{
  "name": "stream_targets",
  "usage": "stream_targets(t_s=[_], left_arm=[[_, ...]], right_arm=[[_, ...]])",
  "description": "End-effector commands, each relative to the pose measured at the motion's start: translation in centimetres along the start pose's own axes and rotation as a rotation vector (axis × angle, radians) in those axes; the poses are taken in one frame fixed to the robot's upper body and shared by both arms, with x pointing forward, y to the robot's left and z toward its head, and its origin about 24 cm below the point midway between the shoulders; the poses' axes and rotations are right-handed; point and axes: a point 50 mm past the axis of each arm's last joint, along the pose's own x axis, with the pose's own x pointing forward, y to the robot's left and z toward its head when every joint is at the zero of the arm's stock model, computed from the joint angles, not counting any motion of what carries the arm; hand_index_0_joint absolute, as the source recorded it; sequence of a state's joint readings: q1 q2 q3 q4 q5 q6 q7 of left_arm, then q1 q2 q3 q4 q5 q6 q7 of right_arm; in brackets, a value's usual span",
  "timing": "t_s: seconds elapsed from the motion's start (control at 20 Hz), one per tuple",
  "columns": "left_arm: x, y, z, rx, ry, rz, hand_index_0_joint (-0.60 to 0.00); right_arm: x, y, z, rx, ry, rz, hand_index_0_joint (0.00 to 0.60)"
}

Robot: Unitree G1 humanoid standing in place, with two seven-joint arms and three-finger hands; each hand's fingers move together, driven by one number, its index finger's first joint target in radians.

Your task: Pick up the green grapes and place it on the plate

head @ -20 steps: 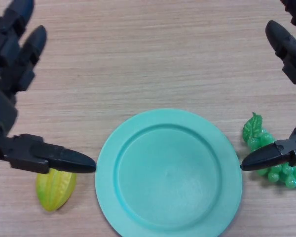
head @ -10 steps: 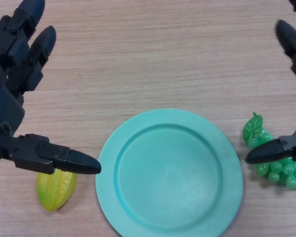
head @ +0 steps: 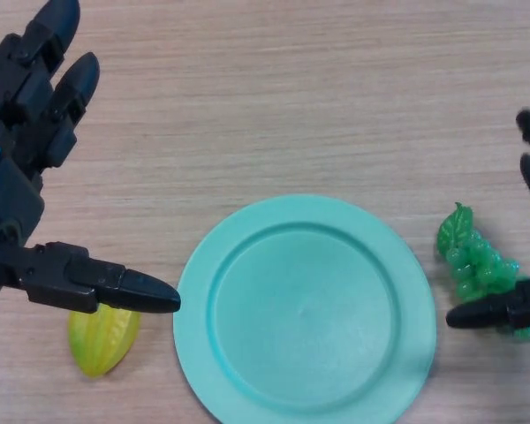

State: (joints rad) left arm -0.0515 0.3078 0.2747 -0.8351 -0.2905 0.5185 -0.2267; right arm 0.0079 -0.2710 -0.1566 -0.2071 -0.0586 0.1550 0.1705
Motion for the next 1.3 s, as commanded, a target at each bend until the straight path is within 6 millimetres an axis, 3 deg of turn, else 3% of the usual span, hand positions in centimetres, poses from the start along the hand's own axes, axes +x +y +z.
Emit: stream_targets(t_s=[0.05,0.3,0.35,0.5,0.55,0.6,0.85,0.95,1.15,1.3], left_arm=[[-0.4,0.8,3.0,0.114,-0.21,0.049,0.0],[-0.6,0.9,3.0,0.107,-0.211,0.059,0.0],[-0.6,0.9,3.0,0.107,-0.212,0.06,0.0],[-0.8,1.0,2.9,0.109,-0.212,0.071,0.0],[-0.9,1.1,2.9,0.115,-0.211,0.079,0.0],[-1.0,1.3,2.8,0.122,-0.21,0.088,0.0],[-1.0,1.3,2.9,0.139,-0.212,0.096,0.0],[-1.1,1.3,2.8,0.143,-0.212,0.102,0.0],[-1.1,1.6,2.7,0.149,-0.214,0.125,0.0],[-1.1,1.6,2.7,0.149,-0.213,0.123,0.0]], right_arm=[[0.2,-1.7,2.2,-0.138,-0.189,-0.079,0.0],[2.0,-2.3,-0.4,-0.125,-0.132,-0.117,0.0],[2.0,-2.4,-0.5,-0.122,-0.131,-0.119,0.05],[2.1,-2.5,-1.3,-0.153,-0.107,-0.124,0.45],[2.2,-2.5,-1.8,-0.181,-0.091,-0.113,0.551],[2.3,-2.4,-2.3,-0.22,-0.075,-0.089,0.6],[2.0,-2.0,-1.6,-0.267,-0.103,-0.009,0.6],[1.8,-2.0,-0.6,-0.209,-0.124,-0.016,0.6],[1.3,-2.6,4.8,-0.042,-0.249,-0.092,0.6],[0.4,-1.0,9.4,0.009,-0.349,-0.043,0.6]])
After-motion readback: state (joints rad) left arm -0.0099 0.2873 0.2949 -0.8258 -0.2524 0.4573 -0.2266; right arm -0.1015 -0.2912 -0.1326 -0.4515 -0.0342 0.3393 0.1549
